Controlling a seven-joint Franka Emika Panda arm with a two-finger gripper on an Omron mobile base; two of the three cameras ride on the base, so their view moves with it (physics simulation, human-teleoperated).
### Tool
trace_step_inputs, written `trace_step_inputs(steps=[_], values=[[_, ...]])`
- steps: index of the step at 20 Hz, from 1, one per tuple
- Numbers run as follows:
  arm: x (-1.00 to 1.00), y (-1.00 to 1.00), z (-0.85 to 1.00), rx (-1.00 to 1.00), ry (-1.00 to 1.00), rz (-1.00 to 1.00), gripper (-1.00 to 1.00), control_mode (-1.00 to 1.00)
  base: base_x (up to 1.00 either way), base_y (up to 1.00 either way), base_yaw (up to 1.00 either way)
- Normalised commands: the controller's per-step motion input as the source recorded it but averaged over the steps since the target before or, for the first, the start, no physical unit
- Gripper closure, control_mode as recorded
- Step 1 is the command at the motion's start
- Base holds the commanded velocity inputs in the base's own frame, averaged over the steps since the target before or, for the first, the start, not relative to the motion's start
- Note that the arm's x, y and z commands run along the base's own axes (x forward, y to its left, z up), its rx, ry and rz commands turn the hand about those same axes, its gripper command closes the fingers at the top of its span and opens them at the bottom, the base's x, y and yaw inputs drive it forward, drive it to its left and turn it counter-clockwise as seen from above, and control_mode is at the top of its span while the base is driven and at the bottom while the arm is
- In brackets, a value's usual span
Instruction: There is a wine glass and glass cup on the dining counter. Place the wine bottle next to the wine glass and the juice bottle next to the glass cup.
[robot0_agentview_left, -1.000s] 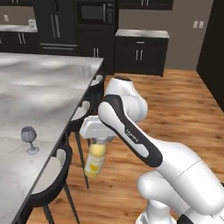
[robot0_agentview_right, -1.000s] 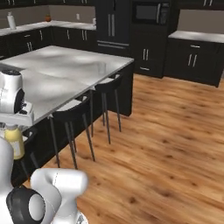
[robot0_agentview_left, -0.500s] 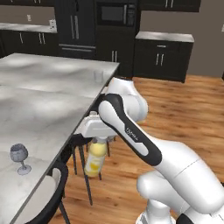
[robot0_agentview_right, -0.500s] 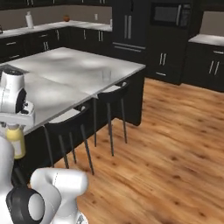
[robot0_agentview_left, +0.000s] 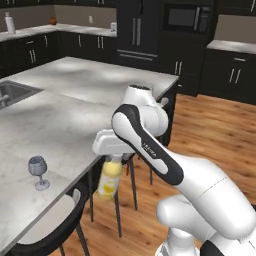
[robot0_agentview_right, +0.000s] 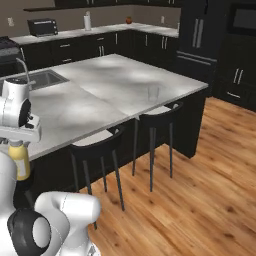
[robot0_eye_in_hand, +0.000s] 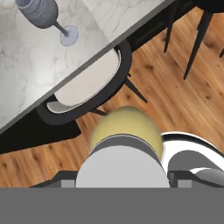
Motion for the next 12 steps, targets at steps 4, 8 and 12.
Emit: trace_step_inputs(steps=[4,8,12], values=[[0.0,0.0,0.0,0.0,0.0,0.0,1.0,1.0,0.54,-0.19,0.31],[0.0,0.0,0.0,0.0,0.0,0.0,1.0,1.0,0.56,-0.2,0.31],[0.0,0.0,0.0,0.0,0.0,0.0,1.0,1.0,0.48,-0.21,0.39]])
